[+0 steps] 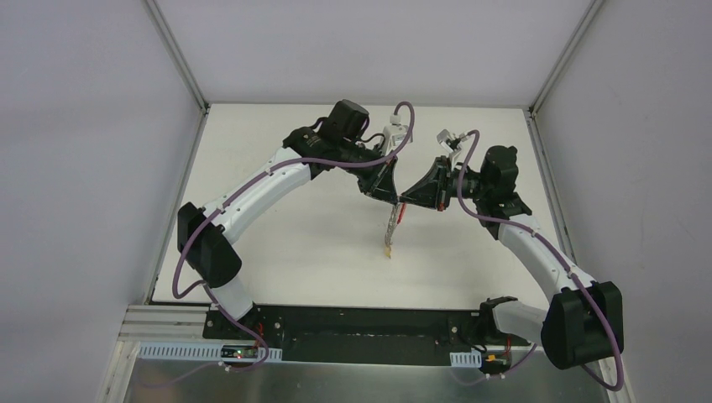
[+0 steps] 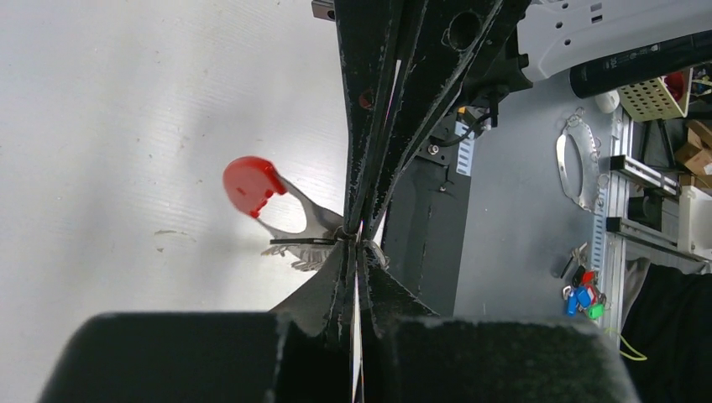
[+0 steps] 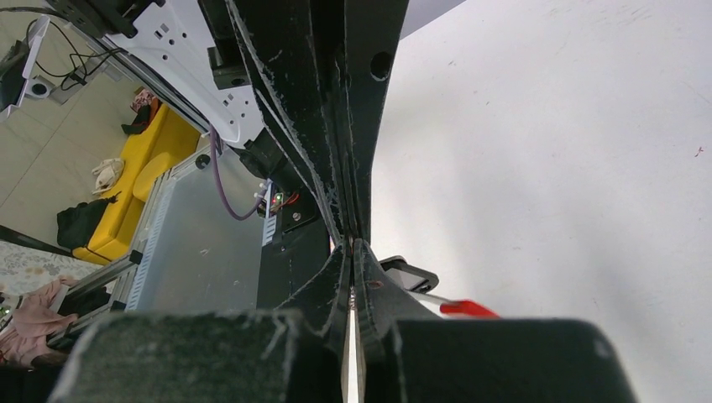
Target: Put the keys on the keyring
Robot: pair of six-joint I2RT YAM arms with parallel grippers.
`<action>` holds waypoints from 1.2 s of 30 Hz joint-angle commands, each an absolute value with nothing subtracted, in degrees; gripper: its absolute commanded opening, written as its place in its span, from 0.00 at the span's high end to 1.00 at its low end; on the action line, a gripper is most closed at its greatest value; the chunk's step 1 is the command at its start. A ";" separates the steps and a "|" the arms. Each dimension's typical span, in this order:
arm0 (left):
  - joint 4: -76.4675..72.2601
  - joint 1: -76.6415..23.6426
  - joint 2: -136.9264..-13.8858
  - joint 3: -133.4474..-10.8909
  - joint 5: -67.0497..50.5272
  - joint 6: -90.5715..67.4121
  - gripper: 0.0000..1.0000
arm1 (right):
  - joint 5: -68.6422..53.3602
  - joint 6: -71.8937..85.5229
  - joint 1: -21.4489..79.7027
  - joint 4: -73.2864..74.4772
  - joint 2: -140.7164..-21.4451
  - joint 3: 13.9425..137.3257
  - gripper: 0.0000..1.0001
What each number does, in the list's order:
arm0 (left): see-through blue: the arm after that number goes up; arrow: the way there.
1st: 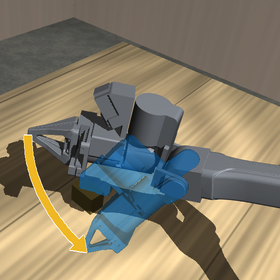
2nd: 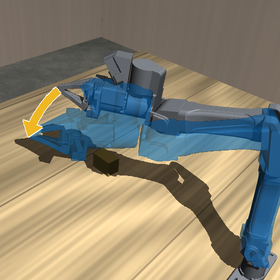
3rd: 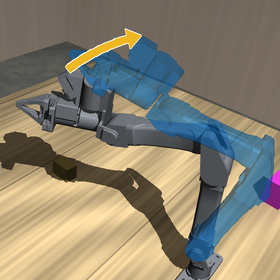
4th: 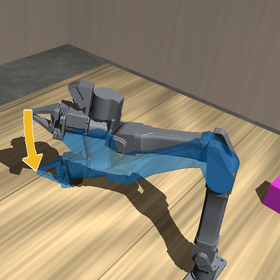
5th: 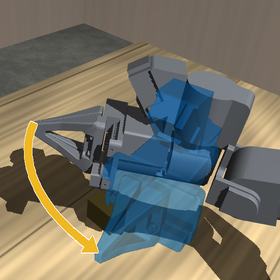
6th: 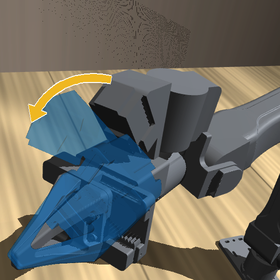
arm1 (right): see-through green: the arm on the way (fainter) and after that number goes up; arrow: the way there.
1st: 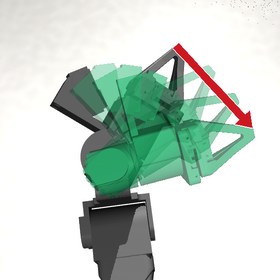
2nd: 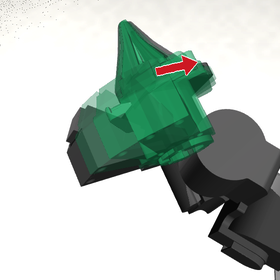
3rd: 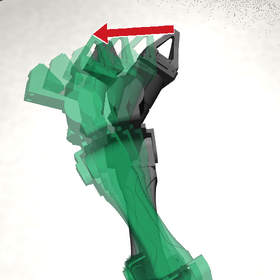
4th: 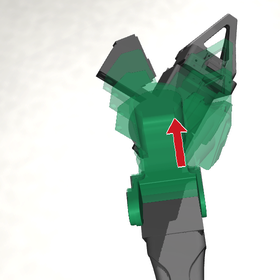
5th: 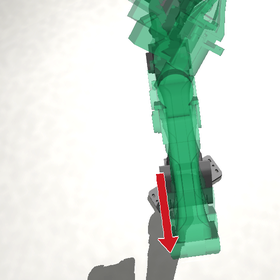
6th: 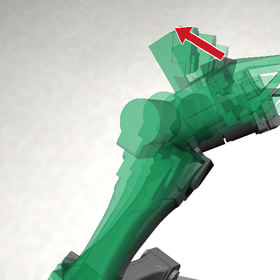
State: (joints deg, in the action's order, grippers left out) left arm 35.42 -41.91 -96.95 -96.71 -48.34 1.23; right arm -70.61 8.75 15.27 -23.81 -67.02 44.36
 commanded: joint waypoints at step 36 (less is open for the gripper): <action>47.66 -42.86 -100.41 -106.96 -47.26 7.40 1.00 | -70.69 1.06 16.78 -19.79 -65.63 46.68 0.75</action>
State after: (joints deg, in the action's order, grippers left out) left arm 47.51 -42.06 -100.29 -104.88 -44.58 6.74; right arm -69.73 2.46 16.03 -19.03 -66.59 44.42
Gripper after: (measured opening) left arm 0.008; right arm 0.253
